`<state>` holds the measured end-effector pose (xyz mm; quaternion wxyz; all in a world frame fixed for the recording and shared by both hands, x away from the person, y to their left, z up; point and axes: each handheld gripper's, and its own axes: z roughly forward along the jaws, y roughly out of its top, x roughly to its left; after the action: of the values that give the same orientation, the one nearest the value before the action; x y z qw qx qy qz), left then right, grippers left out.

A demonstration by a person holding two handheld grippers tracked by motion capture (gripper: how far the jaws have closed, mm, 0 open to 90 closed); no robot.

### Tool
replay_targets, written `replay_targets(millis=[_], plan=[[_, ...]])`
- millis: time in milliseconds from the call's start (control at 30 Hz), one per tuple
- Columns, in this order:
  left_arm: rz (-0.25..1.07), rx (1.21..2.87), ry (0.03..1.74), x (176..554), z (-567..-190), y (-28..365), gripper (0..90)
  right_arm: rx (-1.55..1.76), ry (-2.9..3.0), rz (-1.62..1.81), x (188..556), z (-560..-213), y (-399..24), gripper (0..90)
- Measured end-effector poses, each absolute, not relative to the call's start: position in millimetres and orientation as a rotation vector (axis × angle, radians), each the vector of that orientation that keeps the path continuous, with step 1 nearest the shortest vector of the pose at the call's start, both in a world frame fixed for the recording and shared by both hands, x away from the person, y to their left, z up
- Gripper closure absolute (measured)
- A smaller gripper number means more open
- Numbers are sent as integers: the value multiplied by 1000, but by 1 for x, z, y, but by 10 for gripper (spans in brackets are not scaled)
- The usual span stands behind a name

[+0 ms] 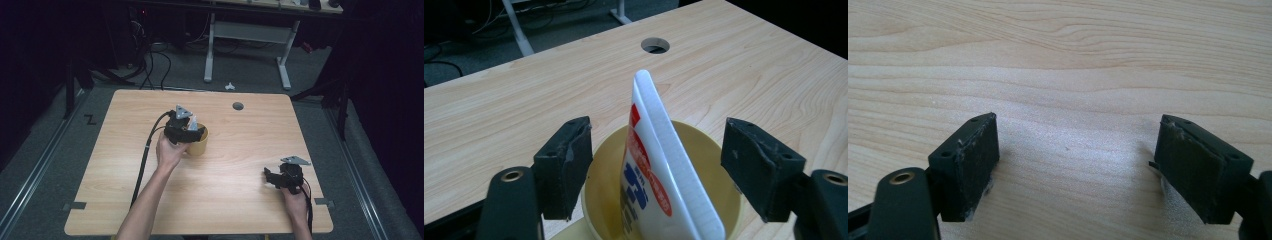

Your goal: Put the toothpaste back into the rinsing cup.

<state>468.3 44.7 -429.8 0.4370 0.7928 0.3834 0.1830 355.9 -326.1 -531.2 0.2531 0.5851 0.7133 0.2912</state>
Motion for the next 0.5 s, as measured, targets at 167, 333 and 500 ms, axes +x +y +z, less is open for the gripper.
replay_targets(millis=[167, 333, 500], plan=[[465, 1973, 938, 464, -426, 44, 260, 1591, 1939, 792, 356, -531, -326, 182], [462, 1966, 924, 460, -422, 46, 245, 1591, 1939, 792, 356, -531, -326, 182], [455, 1955, 915, 457, -419, 49, 235, 1591, 1939, 792, 356, -531, -326, 182]])
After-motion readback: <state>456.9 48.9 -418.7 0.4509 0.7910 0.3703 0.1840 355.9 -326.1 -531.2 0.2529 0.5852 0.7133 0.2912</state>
